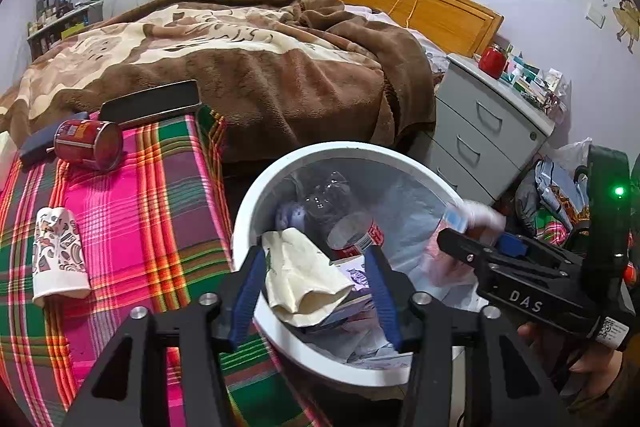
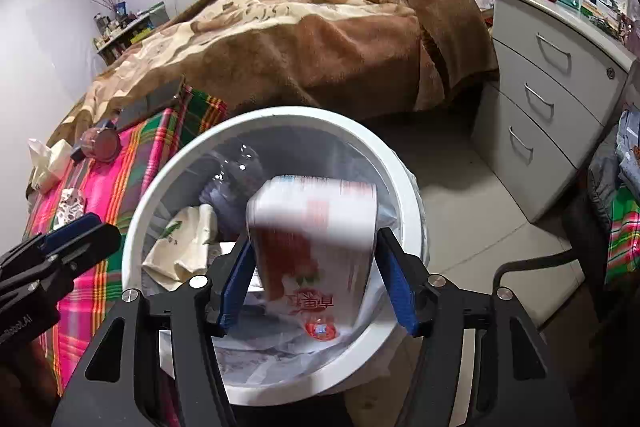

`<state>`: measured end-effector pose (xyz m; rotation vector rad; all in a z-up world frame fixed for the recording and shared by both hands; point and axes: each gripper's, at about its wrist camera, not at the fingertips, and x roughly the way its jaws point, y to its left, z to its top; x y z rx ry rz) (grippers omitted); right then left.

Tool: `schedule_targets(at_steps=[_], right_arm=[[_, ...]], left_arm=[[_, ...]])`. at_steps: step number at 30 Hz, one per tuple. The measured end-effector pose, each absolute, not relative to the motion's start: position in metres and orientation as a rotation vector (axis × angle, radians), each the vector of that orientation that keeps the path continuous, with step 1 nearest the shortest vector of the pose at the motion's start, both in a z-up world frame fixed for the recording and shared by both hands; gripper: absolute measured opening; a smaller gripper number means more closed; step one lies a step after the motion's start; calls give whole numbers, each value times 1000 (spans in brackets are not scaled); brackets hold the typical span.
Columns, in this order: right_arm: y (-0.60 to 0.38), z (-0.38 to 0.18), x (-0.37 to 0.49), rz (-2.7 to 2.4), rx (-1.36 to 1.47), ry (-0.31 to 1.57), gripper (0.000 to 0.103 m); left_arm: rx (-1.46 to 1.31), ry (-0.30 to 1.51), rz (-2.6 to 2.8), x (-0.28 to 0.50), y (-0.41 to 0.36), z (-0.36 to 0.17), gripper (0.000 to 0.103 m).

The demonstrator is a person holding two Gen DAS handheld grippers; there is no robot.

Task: Collect trash
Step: 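Open the left tool dropping the nets while the right tool drops the juice box into the bin, then move both open tools back over the cloth toward the paper cup and red can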

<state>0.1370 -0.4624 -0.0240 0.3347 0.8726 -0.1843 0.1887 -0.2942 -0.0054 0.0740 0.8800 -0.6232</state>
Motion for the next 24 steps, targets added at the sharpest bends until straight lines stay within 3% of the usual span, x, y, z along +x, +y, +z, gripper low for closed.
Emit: schedule_targets(at_steps=[24], right_arm=[[-412,-3,136,-133,317,775,62]], left_arm=[[12,813,-519,172,-212,18,52]])
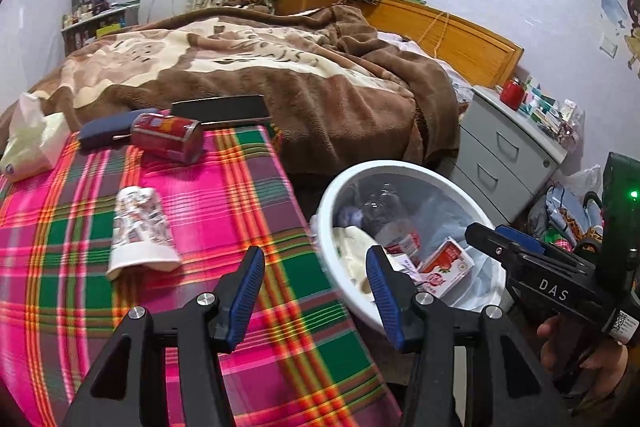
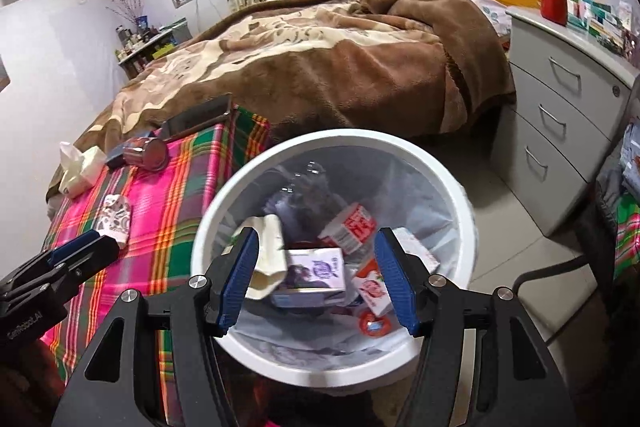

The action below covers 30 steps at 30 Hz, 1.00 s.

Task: Collect trash
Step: 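Move both open tools back over the cloth toward the paper cup and red can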

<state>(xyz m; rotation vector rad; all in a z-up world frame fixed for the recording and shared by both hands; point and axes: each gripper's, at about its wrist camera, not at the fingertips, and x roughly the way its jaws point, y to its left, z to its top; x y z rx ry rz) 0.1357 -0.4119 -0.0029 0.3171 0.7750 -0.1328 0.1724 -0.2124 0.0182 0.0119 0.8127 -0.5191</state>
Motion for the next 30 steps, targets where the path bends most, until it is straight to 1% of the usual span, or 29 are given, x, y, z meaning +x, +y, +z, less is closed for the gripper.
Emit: schedule_targets(at_steps=[4,10,12,20,23,24,30], right_arm=[[-396,-1,137,-109,277,741,62],[-373,-3,150,-49,262,750,62],[-366,-3,153,-32,262,751,62],[-341,-1,170,33,239,756,62],[-335,2,178,43,223,758,62],[-334,4,183,47,216,758,62],[-328,4,205,72,216,774,62]], left_arm=[[2,806,-479,172,-192,17,53],[-6,798,-411,177,-158,16,53],[-10,798,-392,180,-148,15,58],[-41,814,-336,198,-113,10,60],[-45,820,-321,205,-108,7,67],[-47,822,-318,208,-107,5,68],[-38,857,-296,235,-108,-9,68]])
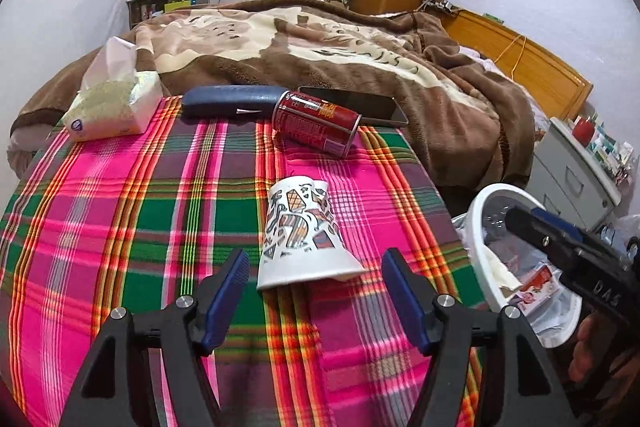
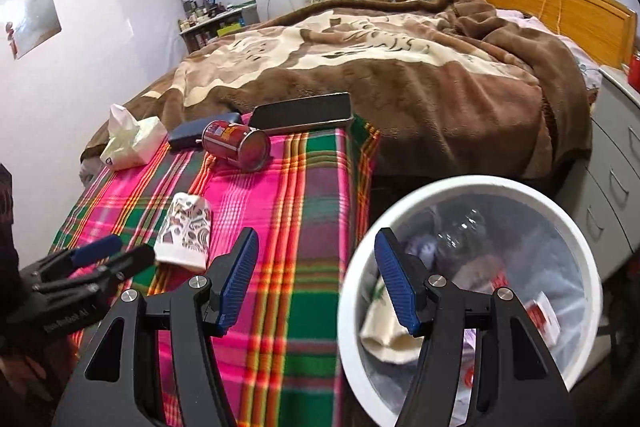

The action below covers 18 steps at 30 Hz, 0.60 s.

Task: Collect trash
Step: 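Move both open tools back over the cloth toward the paper cup and red can, then grasp the patterned paper cup with the left tool while the right tool grasps the red can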

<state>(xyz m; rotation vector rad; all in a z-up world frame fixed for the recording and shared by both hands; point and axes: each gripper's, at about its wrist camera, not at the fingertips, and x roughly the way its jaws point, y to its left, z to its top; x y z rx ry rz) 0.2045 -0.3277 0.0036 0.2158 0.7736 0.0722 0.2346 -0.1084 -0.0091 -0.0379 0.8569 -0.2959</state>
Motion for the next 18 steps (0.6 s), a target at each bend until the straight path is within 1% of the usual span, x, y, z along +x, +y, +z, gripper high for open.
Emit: schedule_targets(at_steps=[9,15,17,18], right_arm=[[-318,4,236,104,196,787,62],[-308,4,258,129,169,803,62],[-305,4,265,139,167,809,62],[-303,4,268,145,167,812,62]], left_arm=[[-11,931,-282,272,-114,-40,68],[-5,932,-286,284,-113,-48,68],[-20,942,-311,286,-109,-49,68],[-27,944,-318,287,-106,-49,64]])
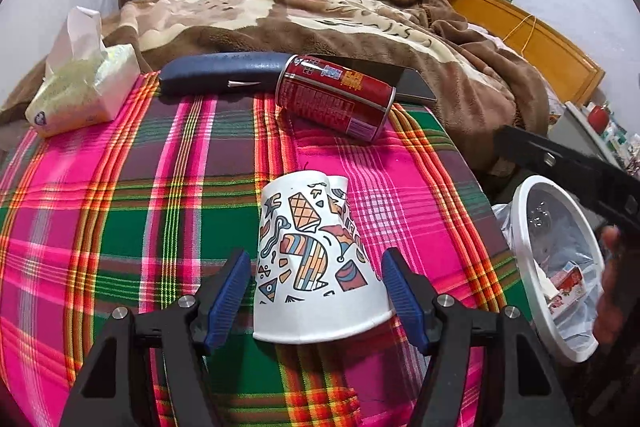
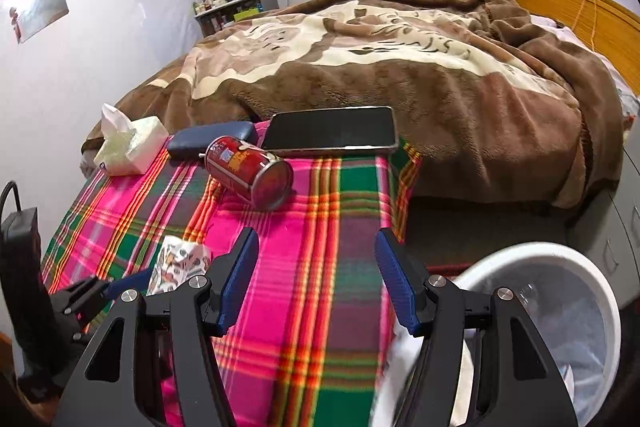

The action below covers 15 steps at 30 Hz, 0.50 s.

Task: Collect trash
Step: 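Grasp the patterned paper cup with the left tool while the right tool grasps the red can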

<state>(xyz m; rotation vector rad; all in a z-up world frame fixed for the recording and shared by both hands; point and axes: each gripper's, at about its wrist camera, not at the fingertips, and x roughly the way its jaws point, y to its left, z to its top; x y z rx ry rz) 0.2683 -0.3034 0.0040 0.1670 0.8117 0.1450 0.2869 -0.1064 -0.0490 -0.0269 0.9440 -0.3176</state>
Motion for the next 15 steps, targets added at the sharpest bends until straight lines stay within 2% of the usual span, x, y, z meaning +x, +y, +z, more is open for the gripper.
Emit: schedule_targets(at_steps=[8,15], right_arm=[[-282,5,294,210,108,811,62],[-266,6,319,274,66,803,62]], left_arm=[[-74,936,-300,290,-73,-48,57],[-99,935,-275,295,-40,-49,57]])
